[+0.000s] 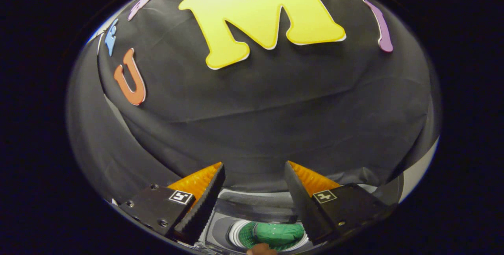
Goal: Put the clothes into the washing machine and then close the washing machine lid.
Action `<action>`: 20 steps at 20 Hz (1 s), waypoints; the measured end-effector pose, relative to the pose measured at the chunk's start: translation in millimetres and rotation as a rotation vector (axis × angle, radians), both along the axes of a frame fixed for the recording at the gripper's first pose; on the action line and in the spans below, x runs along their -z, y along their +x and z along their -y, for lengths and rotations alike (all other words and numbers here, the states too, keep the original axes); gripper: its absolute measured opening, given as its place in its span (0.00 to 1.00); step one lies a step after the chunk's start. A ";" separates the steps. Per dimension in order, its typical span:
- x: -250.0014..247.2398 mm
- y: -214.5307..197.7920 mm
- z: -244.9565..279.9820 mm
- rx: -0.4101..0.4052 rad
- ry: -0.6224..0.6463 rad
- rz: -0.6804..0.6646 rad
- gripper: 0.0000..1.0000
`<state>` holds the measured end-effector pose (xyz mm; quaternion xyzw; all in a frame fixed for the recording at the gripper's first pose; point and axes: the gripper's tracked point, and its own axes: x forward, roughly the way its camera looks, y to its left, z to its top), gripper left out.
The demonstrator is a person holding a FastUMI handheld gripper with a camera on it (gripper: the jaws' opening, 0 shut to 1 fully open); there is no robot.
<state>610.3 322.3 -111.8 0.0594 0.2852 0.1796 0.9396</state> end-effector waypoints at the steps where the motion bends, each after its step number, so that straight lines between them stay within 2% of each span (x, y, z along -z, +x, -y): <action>1: 5.3 4.4 0.4 0.001 -0.017 0.002 0.96; 9: 38.0 6.3 6.1 0.010 -0.103 -0.002 0.96; 11: 41.7 2.0 7.6 -0.006 -0.172 0.017 0.96; 15: 40.9 3.4 5.5 -0.010 -0.169 0.072 0.97; 20: 40.9 -0.4 6.1 -0.003 -0.175 0.074 0.97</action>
